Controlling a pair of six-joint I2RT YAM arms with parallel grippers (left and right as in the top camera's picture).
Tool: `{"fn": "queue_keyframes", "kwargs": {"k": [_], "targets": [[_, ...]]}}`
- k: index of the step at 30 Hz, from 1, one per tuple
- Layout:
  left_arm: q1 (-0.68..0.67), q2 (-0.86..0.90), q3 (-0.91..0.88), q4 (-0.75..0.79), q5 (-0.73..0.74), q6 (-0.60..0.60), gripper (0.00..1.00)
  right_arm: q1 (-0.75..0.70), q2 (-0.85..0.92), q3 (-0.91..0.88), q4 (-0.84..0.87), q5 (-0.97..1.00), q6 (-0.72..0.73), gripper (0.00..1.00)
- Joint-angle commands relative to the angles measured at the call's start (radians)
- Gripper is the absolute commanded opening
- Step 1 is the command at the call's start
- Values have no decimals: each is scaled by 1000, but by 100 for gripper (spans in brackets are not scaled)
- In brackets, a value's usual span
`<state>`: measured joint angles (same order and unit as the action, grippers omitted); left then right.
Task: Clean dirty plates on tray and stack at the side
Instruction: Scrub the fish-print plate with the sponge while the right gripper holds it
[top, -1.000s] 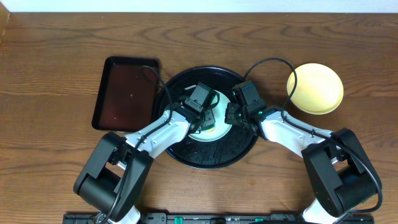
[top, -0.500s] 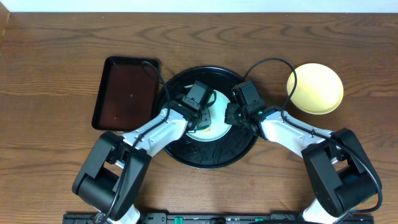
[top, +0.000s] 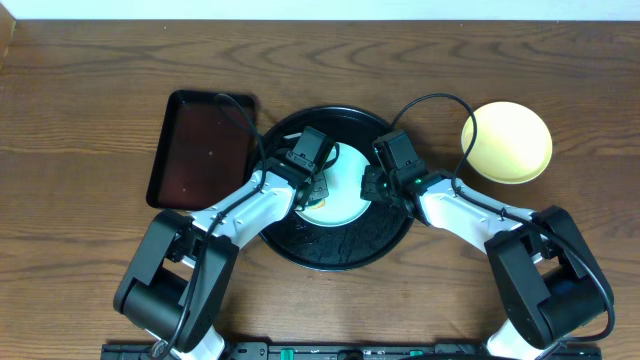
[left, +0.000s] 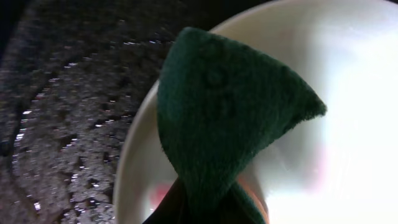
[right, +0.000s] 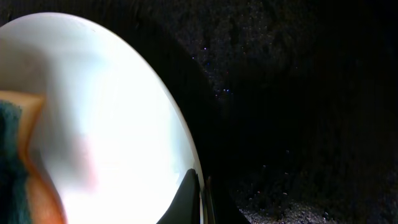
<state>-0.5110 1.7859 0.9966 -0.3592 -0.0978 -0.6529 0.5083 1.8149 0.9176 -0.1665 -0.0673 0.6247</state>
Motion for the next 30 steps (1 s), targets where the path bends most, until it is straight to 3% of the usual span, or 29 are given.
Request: {"fn": "queue_keyframes", "kwargs": {"k": [1,11,21,24,30], "targets": [[69,41,-31,-32,-262,18,7,-1,71,-37,-40,53,8,1],[86,16,-30,53,-317,103,8,-1,71,-37,-39,57,6,1],[86,-219,-30,58,-313,112,8,-1,71,-37,-39,59,6,1],[86,-282,-31,58,-260,111,7,-1,71,-37,-39,59,6,1],[86,-281,-31,71,-2,98,8,-1,71,-37,-33,59,7,1]]}}
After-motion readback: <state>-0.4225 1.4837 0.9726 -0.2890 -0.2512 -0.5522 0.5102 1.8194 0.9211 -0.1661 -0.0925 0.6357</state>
